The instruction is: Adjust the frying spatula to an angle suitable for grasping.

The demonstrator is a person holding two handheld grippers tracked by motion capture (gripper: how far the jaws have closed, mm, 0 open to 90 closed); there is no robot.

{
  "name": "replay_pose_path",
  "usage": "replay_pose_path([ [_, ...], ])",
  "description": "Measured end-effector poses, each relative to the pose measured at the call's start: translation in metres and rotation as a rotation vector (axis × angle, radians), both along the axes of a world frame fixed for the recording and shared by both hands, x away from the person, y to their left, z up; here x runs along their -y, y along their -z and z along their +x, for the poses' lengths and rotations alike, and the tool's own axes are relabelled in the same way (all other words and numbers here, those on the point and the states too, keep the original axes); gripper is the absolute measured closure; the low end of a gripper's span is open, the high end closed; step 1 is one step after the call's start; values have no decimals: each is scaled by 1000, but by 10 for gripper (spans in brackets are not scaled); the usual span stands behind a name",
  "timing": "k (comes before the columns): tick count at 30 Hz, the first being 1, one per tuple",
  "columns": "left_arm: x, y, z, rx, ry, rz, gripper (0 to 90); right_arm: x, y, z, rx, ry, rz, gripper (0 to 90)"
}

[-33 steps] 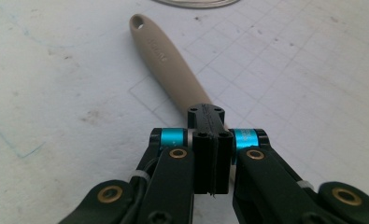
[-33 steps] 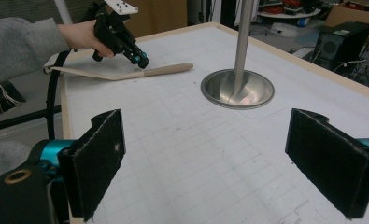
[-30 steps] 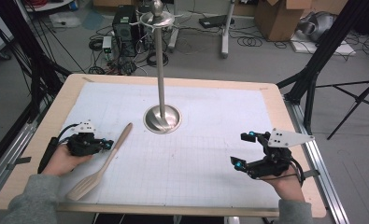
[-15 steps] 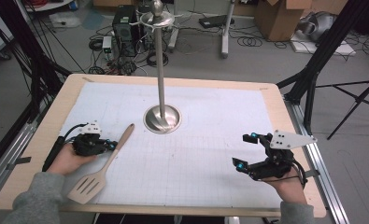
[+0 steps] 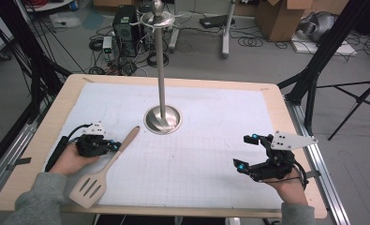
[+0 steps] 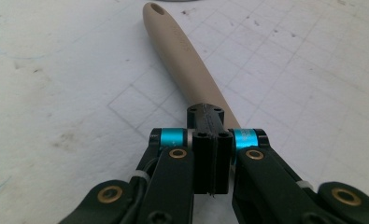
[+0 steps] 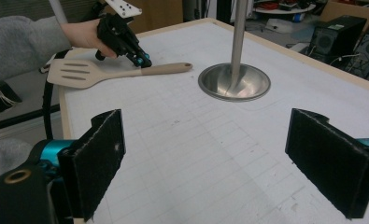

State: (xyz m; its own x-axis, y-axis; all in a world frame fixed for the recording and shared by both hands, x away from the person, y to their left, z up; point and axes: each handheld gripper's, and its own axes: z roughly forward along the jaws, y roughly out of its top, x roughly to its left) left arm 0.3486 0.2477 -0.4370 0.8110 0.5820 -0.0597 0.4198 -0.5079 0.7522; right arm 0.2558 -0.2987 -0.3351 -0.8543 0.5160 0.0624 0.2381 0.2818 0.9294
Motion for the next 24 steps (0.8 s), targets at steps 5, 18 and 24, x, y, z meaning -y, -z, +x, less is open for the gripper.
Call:
replay_pose_path([
  [5, 8, 2, 1, 0, 35, 15, 898, 1, 0, -2, 3, 3, -1, 112],
  [18, 17, 4, 2, 1, 104, 2, 898, 5, 0, -6, 3, 16, -2, 112],
  [24, 15, 2, 3, 1, 100, -1, 897, 7, 1, -7, 0, 19, 0, 112],
])
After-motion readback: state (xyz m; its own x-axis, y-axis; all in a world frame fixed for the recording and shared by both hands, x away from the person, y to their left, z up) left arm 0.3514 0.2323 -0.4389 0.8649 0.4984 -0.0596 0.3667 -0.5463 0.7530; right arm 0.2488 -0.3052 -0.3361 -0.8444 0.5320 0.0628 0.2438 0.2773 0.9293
